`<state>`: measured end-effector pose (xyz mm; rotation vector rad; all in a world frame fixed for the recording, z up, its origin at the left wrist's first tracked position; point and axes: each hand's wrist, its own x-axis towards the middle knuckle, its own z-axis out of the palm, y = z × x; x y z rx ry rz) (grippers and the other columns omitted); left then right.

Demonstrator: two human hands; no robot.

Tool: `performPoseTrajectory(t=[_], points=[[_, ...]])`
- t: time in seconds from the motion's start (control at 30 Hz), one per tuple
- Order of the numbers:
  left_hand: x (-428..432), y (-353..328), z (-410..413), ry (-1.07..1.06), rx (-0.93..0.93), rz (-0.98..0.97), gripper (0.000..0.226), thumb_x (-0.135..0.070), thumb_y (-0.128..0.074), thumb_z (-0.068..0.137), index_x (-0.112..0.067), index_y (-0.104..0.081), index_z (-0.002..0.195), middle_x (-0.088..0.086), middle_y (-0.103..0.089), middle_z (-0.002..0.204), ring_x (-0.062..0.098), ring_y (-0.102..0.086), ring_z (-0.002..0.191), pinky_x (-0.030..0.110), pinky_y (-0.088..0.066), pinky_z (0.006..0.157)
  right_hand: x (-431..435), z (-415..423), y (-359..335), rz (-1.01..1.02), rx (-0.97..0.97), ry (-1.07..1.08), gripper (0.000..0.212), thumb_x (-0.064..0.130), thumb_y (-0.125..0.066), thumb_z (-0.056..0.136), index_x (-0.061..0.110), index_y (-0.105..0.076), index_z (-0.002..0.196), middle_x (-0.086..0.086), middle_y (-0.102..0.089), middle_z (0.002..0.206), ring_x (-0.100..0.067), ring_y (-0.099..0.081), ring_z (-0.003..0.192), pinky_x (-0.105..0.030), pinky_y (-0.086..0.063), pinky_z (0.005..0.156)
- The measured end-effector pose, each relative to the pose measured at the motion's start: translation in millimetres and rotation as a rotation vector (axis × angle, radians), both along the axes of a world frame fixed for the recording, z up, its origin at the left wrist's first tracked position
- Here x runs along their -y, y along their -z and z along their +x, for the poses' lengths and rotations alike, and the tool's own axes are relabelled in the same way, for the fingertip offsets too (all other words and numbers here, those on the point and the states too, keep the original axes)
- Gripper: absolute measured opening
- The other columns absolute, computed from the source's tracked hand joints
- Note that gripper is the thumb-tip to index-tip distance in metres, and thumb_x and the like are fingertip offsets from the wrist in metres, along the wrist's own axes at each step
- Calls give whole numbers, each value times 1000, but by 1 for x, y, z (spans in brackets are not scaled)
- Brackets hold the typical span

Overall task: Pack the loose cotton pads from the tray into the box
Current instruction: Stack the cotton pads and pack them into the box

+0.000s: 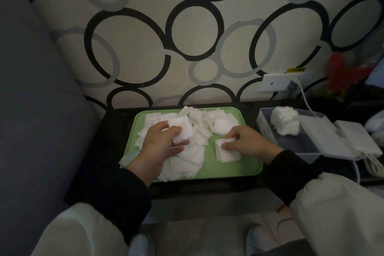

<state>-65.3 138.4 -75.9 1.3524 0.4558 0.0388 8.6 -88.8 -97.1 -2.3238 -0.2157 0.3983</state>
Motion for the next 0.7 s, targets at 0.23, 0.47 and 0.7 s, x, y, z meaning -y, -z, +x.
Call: performPoseTrajectory(t=[0.23,0.47,0.7], points=[[9,-2,-4,86,22,69,18,-12,-62,95,-10,-66,113,12,-74,102,22,-76,80,24,-57,57,3,-7,-10,476,-218,87,23,16,-76,85,12,-61,102,-12,-67,104,-30,-68,96,-45,-57,79],[22,2,-7,147,47,189,11,-10,-67,92,-10,-70,103,6,-76,89,19,-75,75,29,-60,65,-2,-18,-27,936,-385,-153,41,-8,-68,80,10,-59,116,-17,-66,103,-29,-66,96,-40,-58,81],[33,-3,-9,219,87,236,16,-10,-68,91,-9,-72,106,12,-75,96,23,-73,87,30,-61,68,-7,-21,-27,823,-273,-185,37,-15,-61,85,9,-60,113,-15,-70,92,-25,-66,88,-40,-57,82]])
